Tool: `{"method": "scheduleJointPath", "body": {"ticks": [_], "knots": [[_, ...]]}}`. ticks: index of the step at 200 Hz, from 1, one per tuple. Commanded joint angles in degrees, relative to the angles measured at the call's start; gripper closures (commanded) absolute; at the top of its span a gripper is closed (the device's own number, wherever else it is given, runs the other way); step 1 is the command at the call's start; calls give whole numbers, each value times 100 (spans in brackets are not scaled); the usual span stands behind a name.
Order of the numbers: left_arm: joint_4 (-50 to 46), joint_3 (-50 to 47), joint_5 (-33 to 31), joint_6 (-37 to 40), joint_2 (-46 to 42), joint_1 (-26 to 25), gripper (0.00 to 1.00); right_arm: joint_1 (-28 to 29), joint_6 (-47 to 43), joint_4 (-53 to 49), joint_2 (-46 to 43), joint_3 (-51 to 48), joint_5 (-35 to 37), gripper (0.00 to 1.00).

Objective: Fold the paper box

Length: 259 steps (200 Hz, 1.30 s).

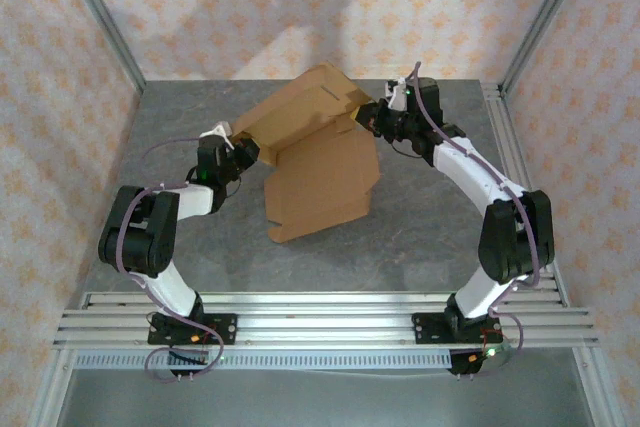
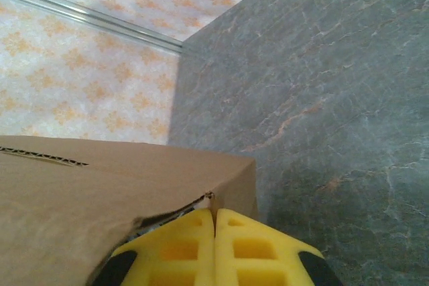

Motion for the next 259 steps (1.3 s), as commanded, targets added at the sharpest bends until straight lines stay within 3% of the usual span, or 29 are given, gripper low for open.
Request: {"method": "scheduleJointPath", "body": {"ticks": [1,19,38,87,125,174,206,259], "knots": [[-23,143,-141,18,-253,-43,100,35,-302,-23,-226,123,390,69],[-147,127,-328,29,-263,-44,100,33,-340,167,-570,-100,846,37],[-301,83,-626,215,-318,-76,100,51,-648,-322,-918,-29,1338,28],[-766,105,-1191,781,-437,-159,100,617,-1645,-1771,-1505,647,3219,27],[-960,103,-1392,1117,-490,-212,100,1397,-2419,-2813,-930,2028,4105,30],[-1036,99,-1590,1512,-510,-281,100,1980,-2841,-4774,978,4904,4610,33],[-1078,67,-1566,1522,-593,-290,100,2058,-2740,-5788,2166,6530,4662,42],[-1319,-83,-1706,1717,-953,-285,100,2058,-2121,-6092,2561,6627,4611,51]]}}
